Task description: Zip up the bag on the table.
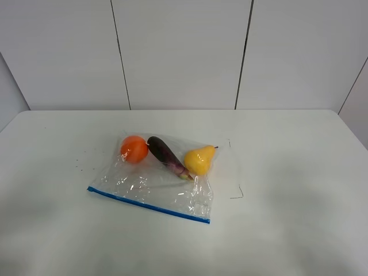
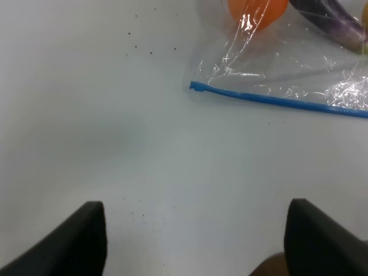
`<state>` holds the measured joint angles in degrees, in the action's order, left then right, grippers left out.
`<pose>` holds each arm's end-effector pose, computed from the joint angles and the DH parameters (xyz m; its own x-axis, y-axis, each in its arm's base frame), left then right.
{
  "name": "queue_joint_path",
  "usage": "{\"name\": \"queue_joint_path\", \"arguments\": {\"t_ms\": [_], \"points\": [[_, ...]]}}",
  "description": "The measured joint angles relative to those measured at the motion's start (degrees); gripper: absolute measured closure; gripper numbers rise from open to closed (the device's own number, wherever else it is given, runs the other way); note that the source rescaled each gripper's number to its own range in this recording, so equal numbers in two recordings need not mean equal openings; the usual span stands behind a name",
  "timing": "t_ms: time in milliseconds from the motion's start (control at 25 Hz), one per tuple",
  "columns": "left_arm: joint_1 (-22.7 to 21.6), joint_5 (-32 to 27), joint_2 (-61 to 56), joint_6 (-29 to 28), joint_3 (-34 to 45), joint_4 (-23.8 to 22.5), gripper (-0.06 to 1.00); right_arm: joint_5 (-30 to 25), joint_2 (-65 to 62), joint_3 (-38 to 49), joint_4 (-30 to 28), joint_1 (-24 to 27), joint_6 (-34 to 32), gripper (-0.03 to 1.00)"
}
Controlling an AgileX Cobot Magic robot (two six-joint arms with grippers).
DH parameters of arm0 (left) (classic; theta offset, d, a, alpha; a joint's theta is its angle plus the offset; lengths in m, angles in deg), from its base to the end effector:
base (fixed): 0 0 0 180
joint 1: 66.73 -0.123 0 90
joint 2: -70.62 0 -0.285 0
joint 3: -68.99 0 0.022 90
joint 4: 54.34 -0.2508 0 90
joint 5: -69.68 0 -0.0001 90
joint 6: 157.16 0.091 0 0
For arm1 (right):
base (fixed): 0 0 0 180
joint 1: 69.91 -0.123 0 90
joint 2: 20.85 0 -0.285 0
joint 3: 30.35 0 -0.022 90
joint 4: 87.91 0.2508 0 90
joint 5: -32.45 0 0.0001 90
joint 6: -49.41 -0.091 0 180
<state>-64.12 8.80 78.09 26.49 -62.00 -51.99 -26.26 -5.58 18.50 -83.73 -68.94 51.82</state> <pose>-0.0050 -0.0030 0.2750 -0.4550 0.0645 -0.8882 0.0973 0.9950 0.0224 0.0175 0.0054 0.2781 -0.5409 0.0050 -0.8411 -0.0377 0.9988 0.0302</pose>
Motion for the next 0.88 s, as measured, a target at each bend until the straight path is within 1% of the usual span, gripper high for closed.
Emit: {"name": "queue_joint_path", "arguments": {"t_ms": [400,640,880], "points": [[0.0,0.0,0.0,0.0,0.0,0.0,0.03,-0.1,-6.6,0.1,0.0,-0.1,0.0,-0.03],[0.0,0.0,0.0,0.0,0.0,0.0,0.03,-0.1,-7.7,0.1,0.3,-2.9,0.0,-0.03],[0.0,0.0,0.0,-0.2,0.0,0.0,0.03,-0.1,-7.7,0.1,0.4,-1.3,0.0,-0.03]]}}
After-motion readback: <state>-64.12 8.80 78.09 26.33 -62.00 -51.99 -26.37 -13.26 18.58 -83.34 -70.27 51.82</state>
